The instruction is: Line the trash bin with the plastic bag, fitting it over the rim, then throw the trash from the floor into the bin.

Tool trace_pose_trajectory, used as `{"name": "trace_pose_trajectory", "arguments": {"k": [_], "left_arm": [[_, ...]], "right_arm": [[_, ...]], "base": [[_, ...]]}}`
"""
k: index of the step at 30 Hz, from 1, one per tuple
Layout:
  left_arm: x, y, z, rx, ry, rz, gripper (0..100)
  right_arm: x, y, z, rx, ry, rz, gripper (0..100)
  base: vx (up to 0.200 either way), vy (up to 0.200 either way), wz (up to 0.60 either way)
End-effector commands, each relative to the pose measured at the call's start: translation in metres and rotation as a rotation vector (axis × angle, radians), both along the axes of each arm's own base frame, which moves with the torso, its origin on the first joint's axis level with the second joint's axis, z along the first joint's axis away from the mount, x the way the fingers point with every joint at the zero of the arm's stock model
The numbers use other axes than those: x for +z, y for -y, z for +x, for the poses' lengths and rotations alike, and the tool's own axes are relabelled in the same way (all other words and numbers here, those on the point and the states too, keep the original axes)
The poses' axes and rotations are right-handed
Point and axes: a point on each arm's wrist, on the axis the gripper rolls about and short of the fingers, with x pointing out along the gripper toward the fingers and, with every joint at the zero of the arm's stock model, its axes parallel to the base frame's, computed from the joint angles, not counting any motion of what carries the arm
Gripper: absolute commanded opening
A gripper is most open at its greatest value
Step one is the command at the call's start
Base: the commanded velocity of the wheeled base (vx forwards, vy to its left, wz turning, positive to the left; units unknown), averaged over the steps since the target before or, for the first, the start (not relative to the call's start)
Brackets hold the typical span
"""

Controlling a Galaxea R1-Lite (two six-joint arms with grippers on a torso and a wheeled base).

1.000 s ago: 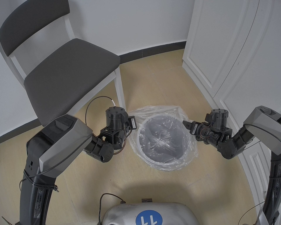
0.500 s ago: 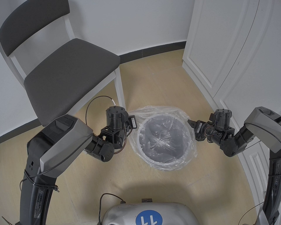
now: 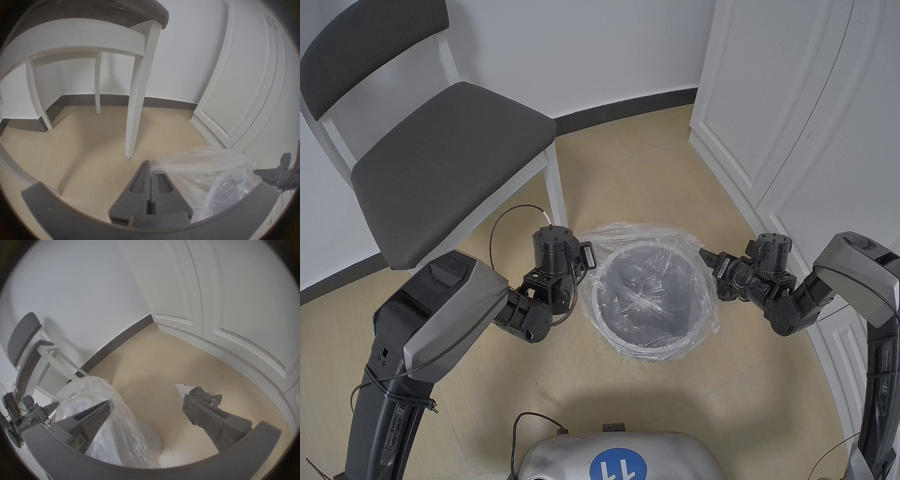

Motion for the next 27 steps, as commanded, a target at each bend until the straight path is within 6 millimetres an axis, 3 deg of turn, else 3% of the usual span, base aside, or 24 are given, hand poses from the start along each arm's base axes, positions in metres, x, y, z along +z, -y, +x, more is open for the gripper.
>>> {"name": "trace_pose_trajectory", "arguments": {"k": [1,27], "left_arm": [[-0.01,0.002,0.004,0.001,-0.006,0.002,0],[-0.026,-0.008,0.018,0.032,-0.016,0.002,0]], "right_arm": [[-0.007,-0.001,0.003,-0.002,-0.012,0.009,100],[-0.032,0.0,0.02,-0.021,0.027,0.055,100]], "base": [[0.0,0.0,0.0],[0.0,0.0,0.0]]}}
